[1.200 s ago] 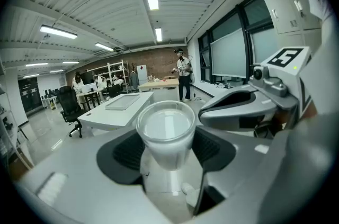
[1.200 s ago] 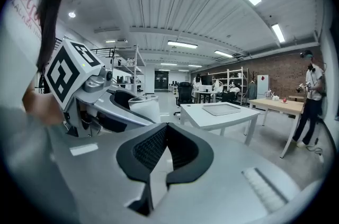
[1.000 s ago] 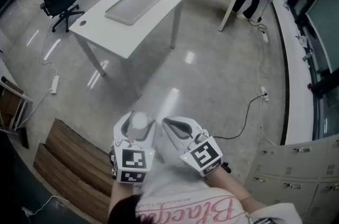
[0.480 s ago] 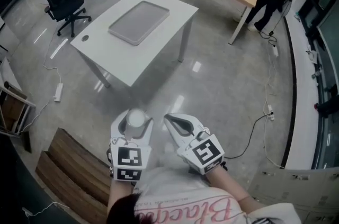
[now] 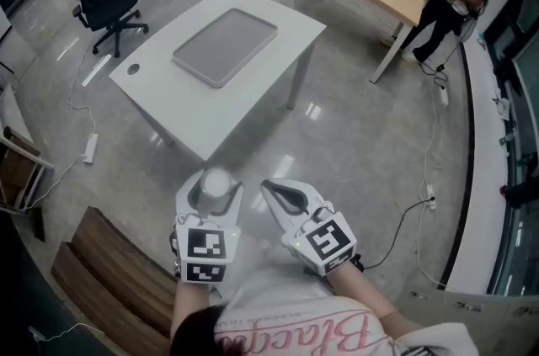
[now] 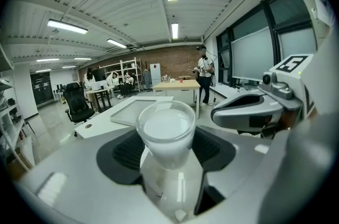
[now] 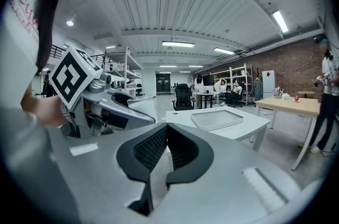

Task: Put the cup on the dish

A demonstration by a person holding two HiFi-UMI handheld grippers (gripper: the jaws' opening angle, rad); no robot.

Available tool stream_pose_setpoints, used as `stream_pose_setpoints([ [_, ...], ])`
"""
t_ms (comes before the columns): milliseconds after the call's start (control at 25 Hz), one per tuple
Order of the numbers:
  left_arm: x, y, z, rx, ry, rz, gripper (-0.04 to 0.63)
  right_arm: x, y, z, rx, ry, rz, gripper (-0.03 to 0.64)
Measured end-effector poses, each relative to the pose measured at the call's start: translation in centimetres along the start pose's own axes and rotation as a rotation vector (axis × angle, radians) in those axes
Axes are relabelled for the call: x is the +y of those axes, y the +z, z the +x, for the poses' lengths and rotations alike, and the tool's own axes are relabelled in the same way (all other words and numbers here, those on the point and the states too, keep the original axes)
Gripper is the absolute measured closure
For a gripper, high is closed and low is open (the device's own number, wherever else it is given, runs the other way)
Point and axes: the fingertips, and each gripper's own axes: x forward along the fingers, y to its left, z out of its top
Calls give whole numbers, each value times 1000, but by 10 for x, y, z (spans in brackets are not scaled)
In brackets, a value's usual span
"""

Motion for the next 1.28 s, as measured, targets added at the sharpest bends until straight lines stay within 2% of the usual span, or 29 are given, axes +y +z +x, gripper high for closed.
stream_pose_setpoints([
  [360,36,8,57,21,-18,-19,328,-42,-4,43,41,-18,23,617],
  [880,110,48,179,16,-45,-50,328,-126,30,146,81,-11,8,617],
  [1040,132,58,216,8,-55,-29,328,-148,36,176,96,-21,20,617],
  [1280,163,62,264,11,-17,0,328,-171,39,198,112,-32,42,617],
])
